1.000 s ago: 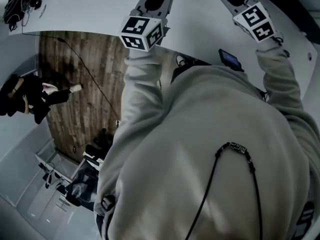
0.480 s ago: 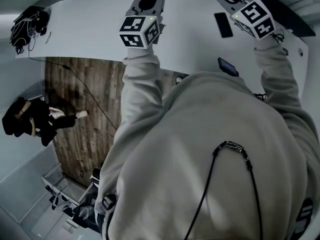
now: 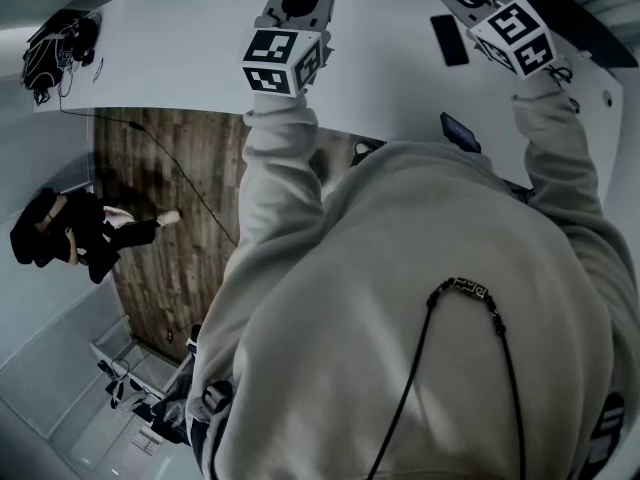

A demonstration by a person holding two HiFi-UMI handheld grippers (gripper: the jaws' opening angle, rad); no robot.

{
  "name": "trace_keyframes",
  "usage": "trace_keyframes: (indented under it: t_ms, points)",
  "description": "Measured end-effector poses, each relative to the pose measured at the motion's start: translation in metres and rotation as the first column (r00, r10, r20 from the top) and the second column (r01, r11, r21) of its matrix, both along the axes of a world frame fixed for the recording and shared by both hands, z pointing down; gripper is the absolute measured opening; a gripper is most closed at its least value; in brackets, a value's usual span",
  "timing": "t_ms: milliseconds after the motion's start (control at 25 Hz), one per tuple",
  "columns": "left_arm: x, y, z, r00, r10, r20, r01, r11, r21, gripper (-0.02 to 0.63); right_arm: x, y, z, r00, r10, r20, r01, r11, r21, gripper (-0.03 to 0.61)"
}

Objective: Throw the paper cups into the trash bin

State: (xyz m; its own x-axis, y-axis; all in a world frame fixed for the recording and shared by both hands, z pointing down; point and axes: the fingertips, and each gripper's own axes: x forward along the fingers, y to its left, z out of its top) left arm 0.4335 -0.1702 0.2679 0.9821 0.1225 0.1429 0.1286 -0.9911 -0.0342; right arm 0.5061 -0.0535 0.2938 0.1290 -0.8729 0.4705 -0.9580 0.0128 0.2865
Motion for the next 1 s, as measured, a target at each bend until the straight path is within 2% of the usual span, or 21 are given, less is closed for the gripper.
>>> trace_keyframes:
  t_ms: [160,240,400,520,720,880,1000]
  points:
    - [0.004,0.014,0.024,0.998,0.011,0.066,-0.014,0.999,0.047,-0.005,0.0,0.005,0.017,0.999,-0.033,0.025,0.033,0.999,-0.017,0.037]
    - [0.0,0.016,0.038,0.996,-0.009,0.09,0.005,0.999,0.041,-0.005,0.004,0.007,0.032,0.997,-0.059,0.051,0.061,0.998,-0.03,0.037]
    - [-0.016,-0.003,0.059,0.986,-0.105,0.131,0.103,0.994,0.026,-0.005,0.006,-0.01,0.052,0.988,-0.135,0.076,0.138,0.99,-0.029,0.037]
    - [-0.052,-0.036,0.063,0.958,-0.228,0.176,0.226,0.974,0.029,-0.005,-0.024,-0.047,0.058,0.962,-0.25,0.108,0.255,0.967,-0.03,0.037]
    - [-0.18,-0.087,0.064,0.866,-0.444,0.232,0.444,0.894,0.054,-0.005,-0.125,-0.135,0.071,0.851,-0.493,0.179,0.505,0.863,-0.024,0.037]
    - [-0.285,-0.092,0.061,0.766,-0.598,0.236,0.609,0.792,0.033,-0.005,-0.203,-0.159,0.063,0.77,-0.616,0.163,0.626,0.78,-0.007,0.037]
    - [-0.357,-0.096,0.063,0.695,-0.683,0.222,0.698,0.716,0.016,-0.005,-0.265,-0.17,0.064,0.706,-0.695,0.139,0.704,0.71,-0.023,0.037]
